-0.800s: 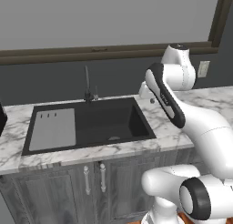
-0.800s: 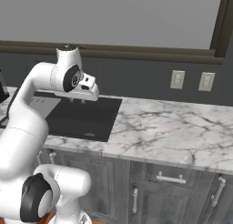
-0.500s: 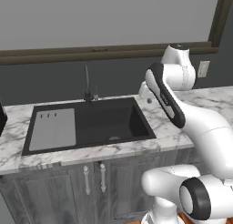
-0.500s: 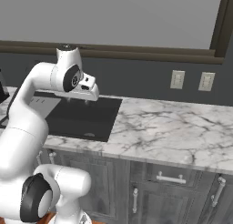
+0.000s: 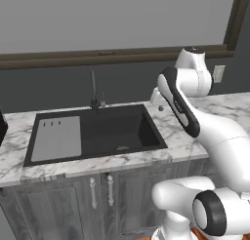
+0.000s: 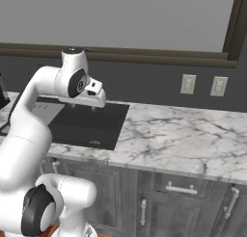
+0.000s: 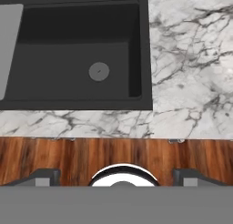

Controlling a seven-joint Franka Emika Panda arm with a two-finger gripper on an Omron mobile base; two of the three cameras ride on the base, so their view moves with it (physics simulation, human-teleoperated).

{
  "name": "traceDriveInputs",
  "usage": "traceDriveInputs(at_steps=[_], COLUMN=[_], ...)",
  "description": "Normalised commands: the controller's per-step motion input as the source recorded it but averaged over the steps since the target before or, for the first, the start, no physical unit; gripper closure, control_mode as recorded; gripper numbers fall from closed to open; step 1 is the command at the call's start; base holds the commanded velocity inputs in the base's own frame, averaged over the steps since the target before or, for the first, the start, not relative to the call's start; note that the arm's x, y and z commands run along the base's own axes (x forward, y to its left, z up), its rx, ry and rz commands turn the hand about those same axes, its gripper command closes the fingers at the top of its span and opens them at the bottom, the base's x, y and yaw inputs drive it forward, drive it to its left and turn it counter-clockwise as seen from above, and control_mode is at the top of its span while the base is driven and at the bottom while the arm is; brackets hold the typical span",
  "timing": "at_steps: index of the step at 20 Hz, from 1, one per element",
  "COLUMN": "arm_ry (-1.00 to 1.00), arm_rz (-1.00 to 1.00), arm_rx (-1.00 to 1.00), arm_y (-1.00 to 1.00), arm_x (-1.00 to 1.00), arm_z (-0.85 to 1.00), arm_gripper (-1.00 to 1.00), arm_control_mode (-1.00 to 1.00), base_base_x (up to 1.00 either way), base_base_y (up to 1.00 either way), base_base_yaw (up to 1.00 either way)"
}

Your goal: Take the pizza cutter from the drawer on the right and place it on the dining counter for cutting.

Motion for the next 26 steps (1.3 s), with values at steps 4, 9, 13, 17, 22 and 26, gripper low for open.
traceDriveInputs(at_steps=[4, 9, 13, 17, 22, 26], arm_ry=[0.0, 0.0, -0.01, -0.05, -0.06, -0.08], arm_rz=[-0.01, -0.07, -0.15, -0.28, -0.39, -0.41], arm_rx=[0.07, 0.11, 0.11, 0.15, 0.17, 0.16], arm_y=[-0.69, -0.99, -0.95, -0.66, -0.53, -0.44], arm_x=[-0.15, -0.07, -0.08, -0.21, -0.45, -0.6], arm_z=[-0.15, -0.22, -0.3, -0.34, -0.37, -0.34], arm_gripper=[-1.0, -1.0, -1.0, -1.0, -1.0, -1.0], arm_control_mode=[-1.0, -1.0, -1.0, -1.0, -1.0, -1.0], base_base_x=[0.0, 0.0, 0.0, 0.0, 0.0, 0.0], base_base_y=[0.0, 0.0, 0.0, 0.0, 0.0, 0.0], base_base_yaw=[0.0, 0.0, 0.0, 0.0, 0.0, 0.0])
